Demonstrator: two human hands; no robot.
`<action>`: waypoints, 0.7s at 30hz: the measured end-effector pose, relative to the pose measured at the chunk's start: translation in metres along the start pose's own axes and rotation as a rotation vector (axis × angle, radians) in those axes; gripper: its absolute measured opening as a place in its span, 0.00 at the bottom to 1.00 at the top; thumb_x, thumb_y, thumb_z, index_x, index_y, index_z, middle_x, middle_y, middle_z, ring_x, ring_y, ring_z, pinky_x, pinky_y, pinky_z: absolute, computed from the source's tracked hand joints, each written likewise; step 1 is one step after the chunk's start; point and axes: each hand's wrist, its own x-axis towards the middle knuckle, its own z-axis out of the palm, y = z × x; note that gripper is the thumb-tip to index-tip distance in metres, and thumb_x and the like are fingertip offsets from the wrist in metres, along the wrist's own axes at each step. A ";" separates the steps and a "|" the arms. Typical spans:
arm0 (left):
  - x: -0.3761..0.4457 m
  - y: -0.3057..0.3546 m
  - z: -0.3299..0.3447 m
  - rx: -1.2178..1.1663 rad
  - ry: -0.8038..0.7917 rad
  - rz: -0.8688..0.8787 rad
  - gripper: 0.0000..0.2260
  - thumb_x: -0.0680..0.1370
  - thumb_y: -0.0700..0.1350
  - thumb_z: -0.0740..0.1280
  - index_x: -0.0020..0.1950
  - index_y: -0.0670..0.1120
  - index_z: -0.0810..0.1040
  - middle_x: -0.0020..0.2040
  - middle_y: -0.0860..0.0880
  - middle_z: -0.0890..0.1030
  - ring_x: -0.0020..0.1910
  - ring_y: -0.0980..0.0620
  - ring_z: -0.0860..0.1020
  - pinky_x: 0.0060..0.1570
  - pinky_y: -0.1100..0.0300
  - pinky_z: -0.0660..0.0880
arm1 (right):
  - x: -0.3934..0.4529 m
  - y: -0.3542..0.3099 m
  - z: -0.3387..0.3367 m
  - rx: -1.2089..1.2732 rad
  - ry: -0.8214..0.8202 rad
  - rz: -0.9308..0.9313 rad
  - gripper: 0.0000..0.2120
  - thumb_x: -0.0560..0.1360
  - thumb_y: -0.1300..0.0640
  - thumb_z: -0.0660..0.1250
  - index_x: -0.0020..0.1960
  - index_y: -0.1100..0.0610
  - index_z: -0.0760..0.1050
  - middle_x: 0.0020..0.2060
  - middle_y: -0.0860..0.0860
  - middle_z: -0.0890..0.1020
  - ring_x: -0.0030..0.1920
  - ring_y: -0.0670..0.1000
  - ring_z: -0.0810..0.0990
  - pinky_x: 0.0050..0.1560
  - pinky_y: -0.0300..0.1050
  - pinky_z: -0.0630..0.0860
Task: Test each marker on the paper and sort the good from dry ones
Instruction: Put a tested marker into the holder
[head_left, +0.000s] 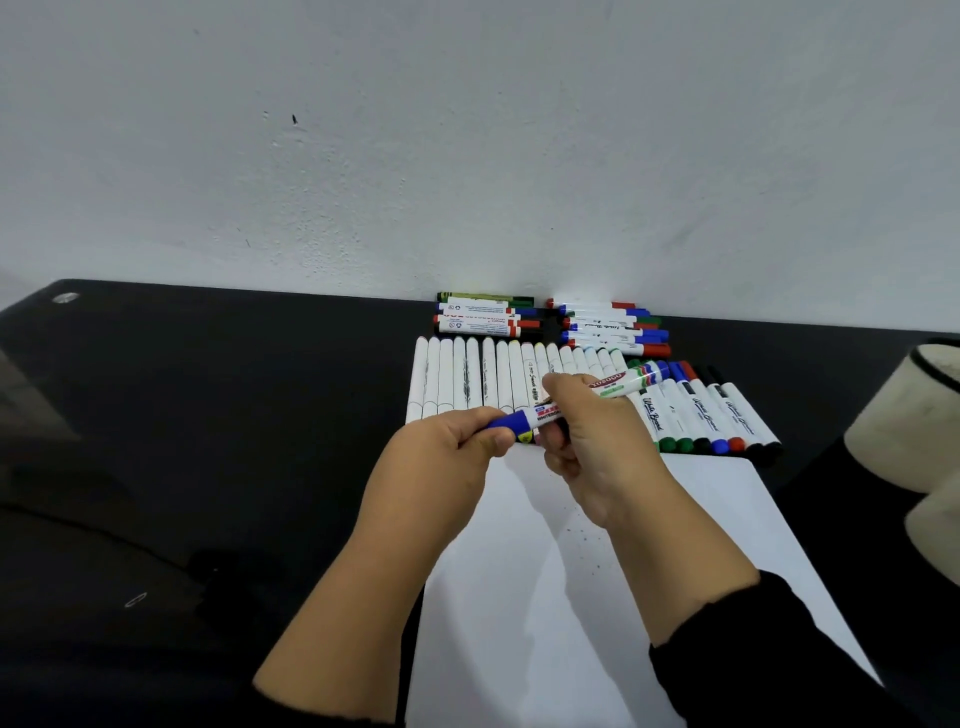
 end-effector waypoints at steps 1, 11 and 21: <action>-0.001 0.001 0.002 -0.021 -0.004 -0.007 0.12 0.78 0.48 0.64 0.61 0.53 0.78 0.49 0.55 0.78 0.41 0.58 0.72 0.36 0.69 0.68 | -0.002 -0.001 -0.001 -0.018 0.015 0.003 0.12 0.77 0.55 0.64 0.36 0.57 0.69 0.22 0.52 0.68 0.22 0.47 0.61 0.23 0.37 0.59; -0.027 0.023 0.012 0.056 -0.080 0.033 0.15 0.80 0.49 0.61 0.66 0.53 0.74 0.49 0.50 0.80 0.45 0.50 0.77 0.39 0.57 0.73 | -0.036 0.000 -0.049 -0.830 0.275 -0.677 0.18 0.73 0.64 0.69 0.60 0.48 0.73 0.50 0.47 0.71 0.48 0.43 0.69 0.40 0.25 0.66; -0.023 0.086 0.049 -0.014 -0.206 0.284 0.16 0.80 0.54 0.58 0.66 0.55 0.73 0.55 0.58 0.75 0.53 0.60 0.70 0.49 0.65 0.66 | -0.029 -0.036 -0.112 -1.383 0.365 -0.943 0.17 0.60 0.69 0.78 0.46 0.61 0.78 0.42 0.58 0.77 0.34 0.54 0.76 0.29 0.39 0.65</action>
